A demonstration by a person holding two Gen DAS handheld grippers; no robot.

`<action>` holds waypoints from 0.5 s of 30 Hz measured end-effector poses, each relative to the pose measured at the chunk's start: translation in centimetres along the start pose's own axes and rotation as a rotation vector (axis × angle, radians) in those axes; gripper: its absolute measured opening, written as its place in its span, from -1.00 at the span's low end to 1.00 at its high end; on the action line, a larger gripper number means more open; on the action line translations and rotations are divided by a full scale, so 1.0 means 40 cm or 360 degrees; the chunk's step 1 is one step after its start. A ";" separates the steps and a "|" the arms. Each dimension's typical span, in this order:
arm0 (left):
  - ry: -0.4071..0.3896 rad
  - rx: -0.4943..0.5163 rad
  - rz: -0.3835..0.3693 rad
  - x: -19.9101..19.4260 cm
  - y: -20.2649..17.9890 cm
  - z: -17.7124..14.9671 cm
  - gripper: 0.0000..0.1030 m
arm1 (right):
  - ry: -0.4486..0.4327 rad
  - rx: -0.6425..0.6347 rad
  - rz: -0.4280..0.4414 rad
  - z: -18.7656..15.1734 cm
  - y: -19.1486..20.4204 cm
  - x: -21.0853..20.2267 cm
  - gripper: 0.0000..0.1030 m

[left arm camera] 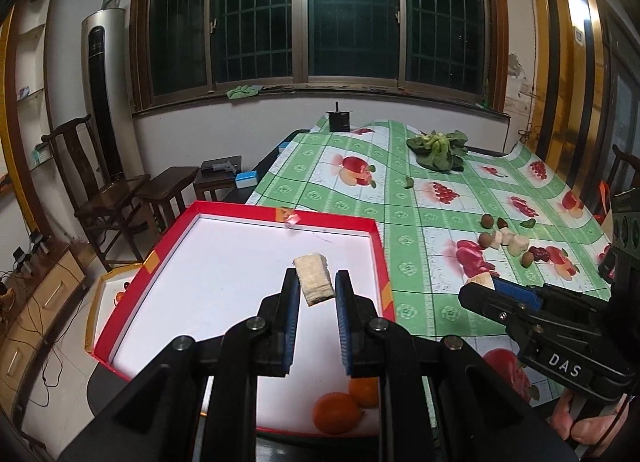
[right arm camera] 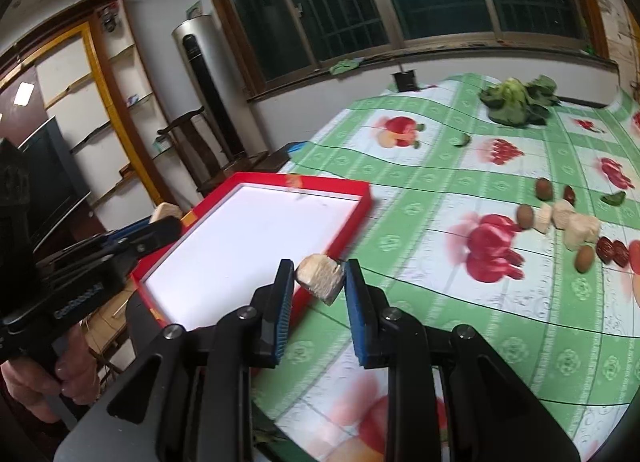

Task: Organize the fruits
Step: 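Carry both white cubes over the red tray and open both grippers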

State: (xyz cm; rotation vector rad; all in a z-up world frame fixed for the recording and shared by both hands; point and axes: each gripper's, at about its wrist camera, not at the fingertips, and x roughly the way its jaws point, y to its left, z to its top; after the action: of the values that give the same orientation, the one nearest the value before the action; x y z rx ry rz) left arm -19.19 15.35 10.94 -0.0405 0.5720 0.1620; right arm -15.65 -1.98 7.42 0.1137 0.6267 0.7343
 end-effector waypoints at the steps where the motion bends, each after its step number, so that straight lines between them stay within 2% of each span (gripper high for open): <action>1: 0.0001 -0.0001 0.0004 0.000 0.004 -0.001 -0.69 | 0.0003 -0.0019 0.0003 -0.001 0.012 0.003 -0.46; 15: 0.0014 -0.0050 0.0031 0.001 0.060 -0.017 -0.69 | 0.0070 -0.0092 0.0052 -0.015 0.087 0.034 -0.46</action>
State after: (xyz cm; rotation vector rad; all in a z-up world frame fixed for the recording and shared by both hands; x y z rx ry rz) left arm -19.91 17.66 10.38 -0.0658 0.5790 0.1900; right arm -17.25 1.44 7.34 0.0549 0.6464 0.7873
